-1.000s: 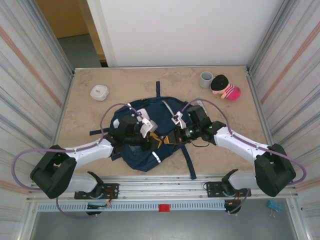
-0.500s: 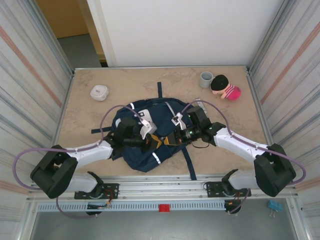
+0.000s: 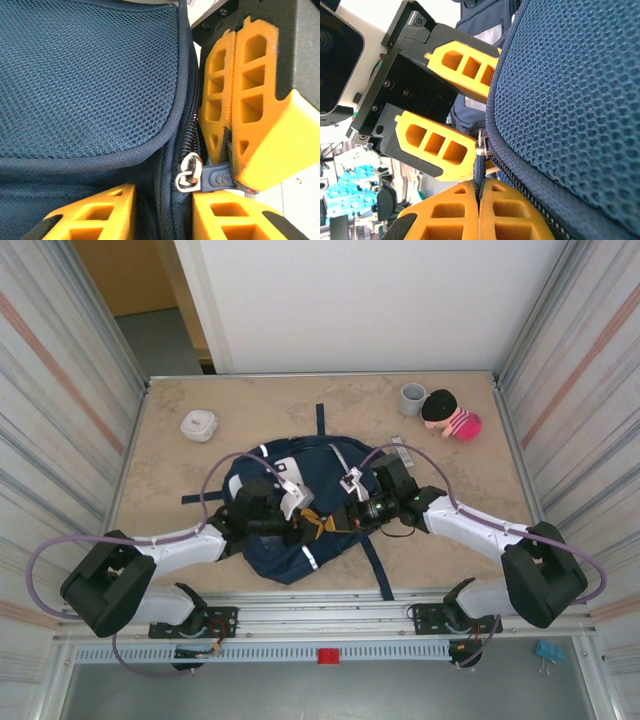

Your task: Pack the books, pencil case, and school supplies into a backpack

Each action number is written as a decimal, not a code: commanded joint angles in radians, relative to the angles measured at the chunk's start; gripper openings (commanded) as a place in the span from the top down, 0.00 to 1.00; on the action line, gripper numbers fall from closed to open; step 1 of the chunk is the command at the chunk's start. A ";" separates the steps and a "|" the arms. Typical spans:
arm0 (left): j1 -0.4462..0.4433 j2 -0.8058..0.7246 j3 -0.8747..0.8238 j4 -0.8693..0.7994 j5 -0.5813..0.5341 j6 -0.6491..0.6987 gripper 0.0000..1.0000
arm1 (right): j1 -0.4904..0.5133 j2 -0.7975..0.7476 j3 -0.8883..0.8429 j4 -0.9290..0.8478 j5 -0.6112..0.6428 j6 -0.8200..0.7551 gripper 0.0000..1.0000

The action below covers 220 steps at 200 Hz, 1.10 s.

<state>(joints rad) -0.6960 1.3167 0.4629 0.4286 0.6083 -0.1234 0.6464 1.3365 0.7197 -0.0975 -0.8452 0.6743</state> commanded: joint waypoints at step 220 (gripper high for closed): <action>-0.031 -0.091 0.022 0.090 0.088 0.027 0.94 | 0.095 0.023 0.193 -0.370 0.340 -0.252 0.62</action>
<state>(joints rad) -0.7090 1.2747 0.4446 0.4660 0.6044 -0.0929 0.7136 1.3544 0.8497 -0.3374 -0.6662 0.5323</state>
